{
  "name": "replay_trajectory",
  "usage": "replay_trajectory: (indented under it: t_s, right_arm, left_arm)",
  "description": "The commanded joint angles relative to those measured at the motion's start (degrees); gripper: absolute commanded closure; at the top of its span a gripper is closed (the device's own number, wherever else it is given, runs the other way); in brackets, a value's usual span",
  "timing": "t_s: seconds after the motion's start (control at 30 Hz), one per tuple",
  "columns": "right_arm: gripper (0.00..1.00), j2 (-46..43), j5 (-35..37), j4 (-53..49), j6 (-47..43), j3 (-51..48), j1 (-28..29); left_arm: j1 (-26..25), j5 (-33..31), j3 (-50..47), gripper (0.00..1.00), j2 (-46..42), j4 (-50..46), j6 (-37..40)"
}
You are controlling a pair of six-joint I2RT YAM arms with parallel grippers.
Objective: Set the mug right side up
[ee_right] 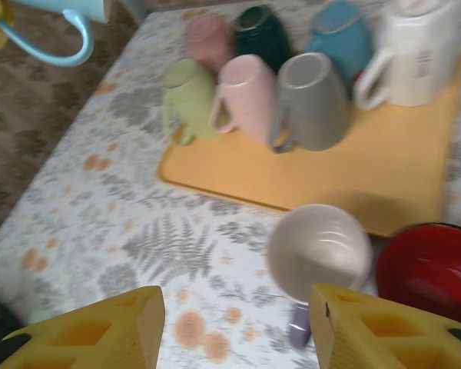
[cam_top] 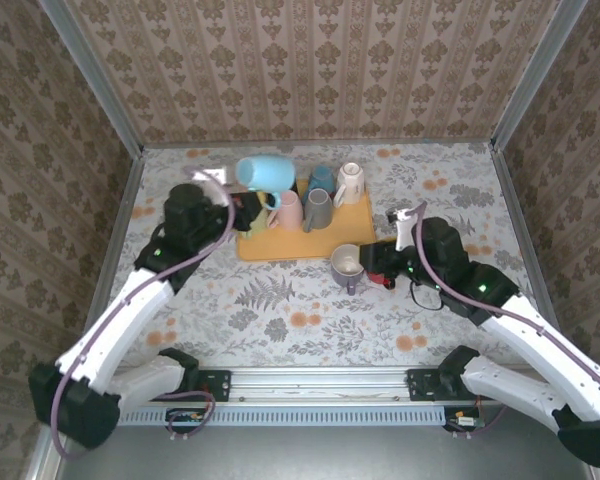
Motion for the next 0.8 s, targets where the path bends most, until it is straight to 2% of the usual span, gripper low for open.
replay_trajectory:
  t_s: [0.0,0.1,0.23,0.4,0.5,0.77]
  right_arm:
    - [0.47,3.8,-9.7,10.9,5.1,0.2,1.3]
    - [0.47,8.2,-11.4,17.7,9.6,-0.6,3.1]
    - [0.47,12.3,-12.4,28.8,15.0,-4.2,5.5]
    - [0.45,15.7,-14.9,44.8,23.0,-9.8,5.5]
    - [0.44,18.3,-17.0,50.0,26.5,-10.7,5.5]
    - [0.39,22.5,-16.0,60.3,32.6,-13.7,7.0]
  left_arm:
    - [3.6,6.7,-5.6,1.0,-6.6,15.9,-11.7]
    - [5.1,5.7,-12.3,1.0,-10.9,23.5,-19.2]
    - [5.0,1.7,-23.1,1.0,-14.1,38.8,-29.9]
    - [4.8,-4.9,-33.2,1.0,-16.9,52.4,-37.4]
    - [4.0,-6.2,-36.3,1.0,-17.8,56.4,-38.7]
    - [0.6,-12.8,-40.7,1.0,-21.8,56.4,-39.8]
